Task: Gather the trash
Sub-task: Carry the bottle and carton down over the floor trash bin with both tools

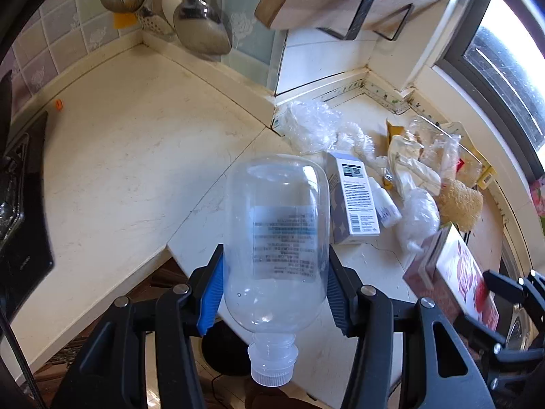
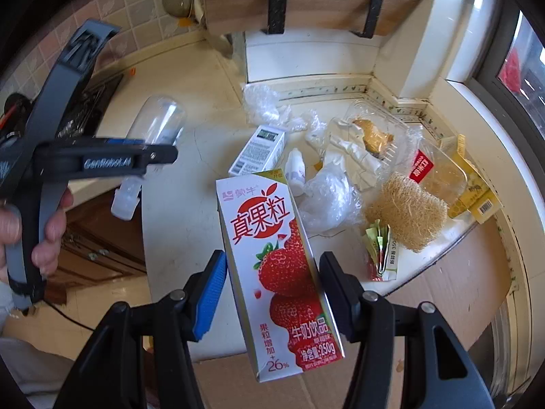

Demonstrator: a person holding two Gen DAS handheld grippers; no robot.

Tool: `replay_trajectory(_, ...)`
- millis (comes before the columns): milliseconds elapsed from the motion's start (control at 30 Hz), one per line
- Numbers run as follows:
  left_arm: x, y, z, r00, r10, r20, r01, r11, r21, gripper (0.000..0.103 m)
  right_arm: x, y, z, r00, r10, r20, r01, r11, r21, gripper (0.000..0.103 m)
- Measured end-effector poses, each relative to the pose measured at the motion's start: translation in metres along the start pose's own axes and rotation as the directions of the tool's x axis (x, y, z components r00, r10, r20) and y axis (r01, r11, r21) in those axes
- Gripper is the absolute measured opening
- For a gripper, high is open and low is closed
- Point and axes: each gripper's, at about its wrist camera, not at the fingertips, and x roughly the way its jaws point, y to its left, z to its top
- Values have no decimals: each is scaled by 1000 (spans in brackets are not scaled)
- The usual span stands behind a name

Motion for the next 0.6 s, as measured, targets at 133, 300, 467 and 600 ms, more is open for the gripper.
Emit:
replay_trajectory(133, -30, -4, -12, 1000, -7, 27, 6, 999, 38, 52, -16, 2, -1, 999, 26, 24, -27, 997, 67, 56)
replay_trajectory(300, -64, -9, -30, 998, -37, 46, 33, 995, 89, 52, -34, 14, -9, 998, 53, 46, -59, 991, 119, 56)
replay_trajectory(467, -95, -4, -56, 995, -90, 38, 84, 988, 131, 52, -53, 41, -26, 996, 71, 57, -79, 985, 152, 56)
replay_trajectory(600, -110, 8, -78, 992, -120, 25, 114, 979, 172, 52, -64, 68, -43, 994, 88, 58, -98, 977, 188, 56)
